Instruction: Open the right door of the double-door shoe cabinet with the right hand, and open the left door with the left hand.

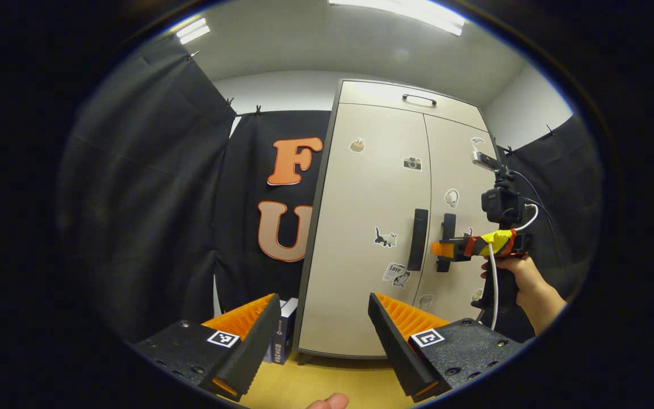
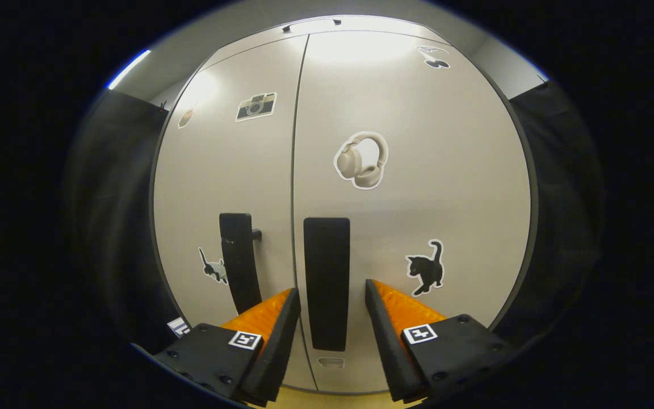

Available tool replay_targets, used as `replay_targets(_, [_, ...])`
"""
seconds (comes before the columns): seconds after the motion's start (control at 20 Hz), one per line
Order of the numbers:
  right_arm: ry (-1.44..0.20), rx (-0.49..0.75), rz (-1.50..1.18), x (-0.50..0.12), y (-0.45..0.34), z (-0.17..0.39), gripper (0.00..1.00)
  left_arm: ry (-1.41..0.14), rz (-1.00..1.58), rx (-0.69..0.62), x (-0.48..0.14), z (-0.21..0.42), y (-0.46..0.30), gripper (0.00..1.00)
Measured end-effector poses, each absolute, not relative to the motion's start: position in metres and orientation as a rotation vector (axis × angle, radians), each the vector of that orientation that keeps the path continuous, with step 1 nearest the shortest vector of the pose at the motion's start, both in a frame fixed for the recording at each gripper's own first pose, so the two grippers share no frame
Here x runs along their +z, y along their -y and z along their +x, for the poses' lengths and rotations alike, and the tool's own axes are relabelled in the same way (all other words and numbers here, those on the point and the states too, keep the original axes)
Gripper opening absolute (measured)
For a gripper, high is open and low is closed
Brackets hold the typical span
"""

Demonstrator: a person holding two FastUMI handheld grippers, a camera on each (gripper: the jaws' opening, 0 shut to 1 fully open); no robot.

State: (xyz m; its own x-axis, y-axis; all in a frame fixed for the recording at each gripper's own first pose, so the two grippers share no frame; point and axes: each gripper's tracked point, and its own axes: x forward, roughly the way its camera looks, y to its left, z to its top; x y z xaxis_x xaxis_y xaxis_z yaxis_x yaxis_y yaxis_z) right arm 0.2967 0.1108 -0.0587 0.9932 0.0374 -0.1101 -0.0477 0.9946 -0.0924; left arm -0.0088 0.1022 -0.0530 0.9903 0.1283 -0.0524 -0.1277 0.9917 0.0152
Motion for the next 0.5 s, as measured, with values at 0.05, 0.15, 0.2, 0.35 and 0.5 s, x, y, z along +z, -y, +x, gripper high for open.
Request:
replay_targets(0.05, [-0.129, 0.08, -0.085, -0.067, -0.118, 0.296, 0.59, -0.055, 0.003, 0.119, -0.055, -0.007, -0.099, 0.92])
replay_targets(0.15, [-0.146, 0.121, -0.053, -0.073, -0.117, 0.294, 0.43, -0.054, -0.013, 0.105, -0.057, -0.006, -0.094, 0.95])
replay_targets(0.2, [-0.157, 0.143, -0.034, -0.076, -0.116, 0.295, 0.36, -0.053, -0.022, 0.095, -0.057, -0.005, -0.091, 0.95])
replay_targets(0.35, [-0.163, 0.171, 0.015, -0.078, -0.116, 0.294, 0.33, -0.053, -0.047, 0.072, -0.057, -0.004, -0.085, 0.95])
replay_targets(0.5, [-0.15, 0.153, -0.023, -0.078, -0.117, 0.292, 0.26, -0.047, -0.051, 0.078, -0.054, -0.007, -0.085, 0.94])
